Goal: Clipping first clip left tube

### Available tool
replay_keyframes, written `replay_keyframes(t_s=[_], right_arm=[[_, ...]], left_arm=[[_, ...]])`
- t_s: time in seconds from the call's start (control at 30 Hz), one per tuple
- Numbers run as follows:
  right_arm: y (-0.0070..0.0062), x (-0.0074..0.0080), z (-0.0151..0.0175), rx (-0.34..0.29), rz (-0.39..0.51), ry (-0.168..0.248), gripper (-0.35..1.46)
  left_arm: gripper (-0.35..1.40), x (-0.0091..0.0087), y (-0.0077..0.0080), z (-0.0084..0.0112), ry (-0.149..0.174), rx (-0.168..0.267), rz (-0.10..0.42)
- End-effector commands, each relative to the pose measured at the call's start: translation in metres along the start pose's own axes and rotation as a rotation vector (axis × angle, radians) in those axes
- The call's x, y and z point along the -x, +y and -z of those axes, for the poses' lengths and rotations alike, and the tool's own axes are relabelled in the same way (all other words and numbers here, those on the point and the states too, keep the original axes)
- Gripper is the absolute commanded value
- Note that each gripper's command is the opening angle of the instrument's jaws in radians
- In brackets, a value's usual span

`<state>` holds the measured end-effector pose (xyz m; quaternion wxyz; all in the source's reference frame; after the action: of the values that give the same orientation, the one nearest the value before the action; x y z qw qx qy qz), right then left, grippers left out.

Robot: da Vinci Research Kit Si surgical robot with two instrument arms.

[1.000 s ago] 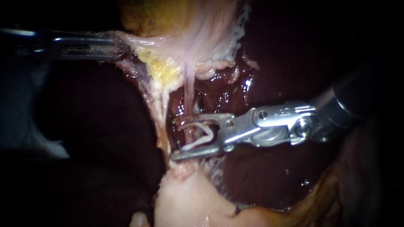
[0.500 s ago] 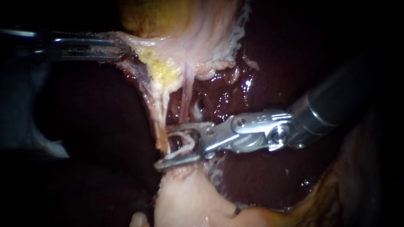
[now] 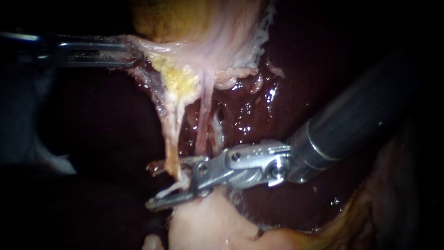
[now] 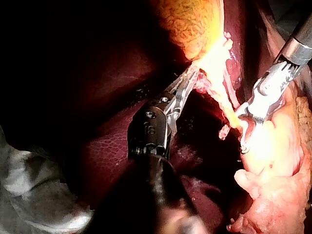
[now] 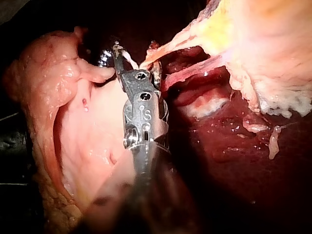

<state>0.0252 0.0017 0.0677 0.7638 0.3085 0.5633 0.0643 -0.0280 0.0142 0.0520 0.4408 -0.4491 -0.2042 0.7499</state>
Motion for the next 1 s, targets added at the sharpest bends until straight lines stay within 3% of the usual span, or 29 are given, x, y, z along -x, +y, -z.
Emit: replay_keyframes(t_s=[0.03,0.23,0.47,0.63,1.0], right_arm=[[-0.0003,-0.0003,-0.0001,-0.006,0.002,-0.001,0.41],[-0.0018,-0.0011,-0.0012,-0.042,0.013,-0.003,0.40],[-0.0019,-0.0012,-0.0013,-0.038,0.010,-0.003,0.31],[-0.0020,-0.0011,-0.0007,-0.019,0.011,0.001,-0.35],[-0.0016,-0.0008,-0.0006,-0.027,-0.022,-0.049,-0.35]], left_arm=[[-0.35,0.0000,0.0000,0.0000,0.000,0.000,0.000],[-0.35,0.0000,0.0000,0.0000,0.000,0.000,0.000],[-0.35,0.0000,0.0000,0.0000,0.000,0.000,0.000],[-0.35,0.0000,0.0000,0.0000,0.000,0.001,0.000],[-0.35,-0.0001,0.0000,0.0000,0.000,0.001,0.001]])
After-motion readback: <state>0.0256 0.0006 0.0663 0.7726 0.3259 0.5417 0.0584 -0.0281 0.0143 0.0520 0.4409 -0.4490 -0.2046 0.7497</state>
